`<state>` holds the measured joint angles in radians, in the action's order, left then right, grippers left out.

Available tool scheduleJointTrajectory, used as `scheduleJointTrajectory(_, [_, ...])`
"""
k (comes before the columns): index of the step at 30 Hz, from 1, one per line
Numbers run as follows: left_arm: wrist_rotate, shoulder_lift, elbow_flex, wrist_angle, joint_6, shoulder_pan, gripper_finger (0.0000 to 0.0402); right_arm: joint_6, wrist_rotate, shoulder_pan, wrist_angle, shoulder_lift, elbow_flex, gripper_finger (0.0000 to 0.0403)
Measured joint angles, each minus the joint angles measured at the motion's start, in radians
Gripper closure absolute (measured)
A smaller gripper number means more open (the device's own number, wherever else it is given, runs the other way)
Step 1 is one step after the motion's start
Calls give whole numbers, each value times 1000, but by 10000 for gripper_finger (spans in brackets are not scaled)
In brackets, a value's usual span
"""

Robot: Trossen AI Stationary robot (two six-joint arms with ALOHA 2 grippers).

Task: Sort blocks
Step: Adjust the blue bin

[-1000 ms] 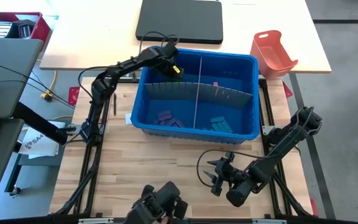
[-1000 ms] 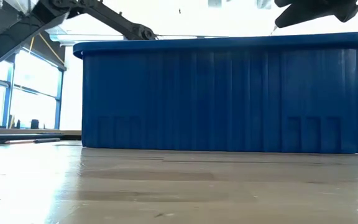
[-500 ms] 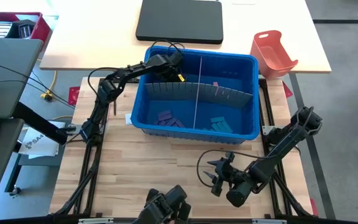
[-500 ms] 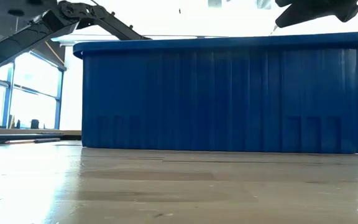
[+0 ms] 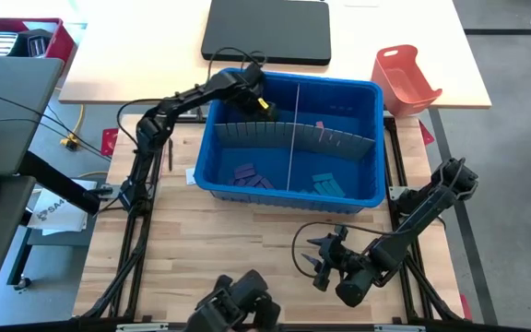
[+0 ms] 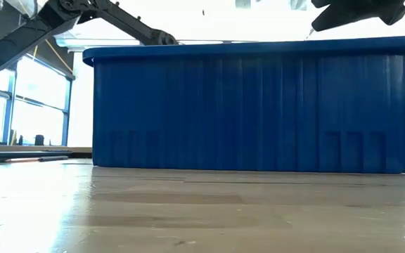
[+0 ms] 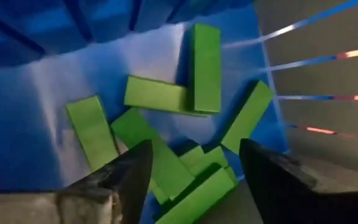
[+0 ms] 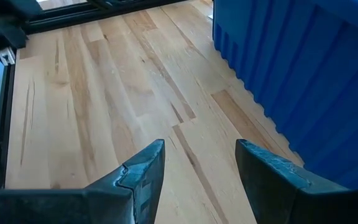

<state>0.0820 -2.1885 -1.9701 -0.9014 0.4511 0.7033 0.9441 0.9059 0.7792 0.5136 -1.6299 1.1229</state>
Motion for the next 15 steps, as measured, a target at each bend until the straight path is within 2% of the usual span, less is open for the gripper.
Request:
scheduleJointTrajectory(5, [5, 79, 0, -3, -20, -2, 144, 1, -1, 0, -2, 0, 0, 210])
scheduleJointTrajectory(15, [-18, 289, 0, 15, -121, 2, 142, 4, 4, 0, -3, 0, 0, 210])
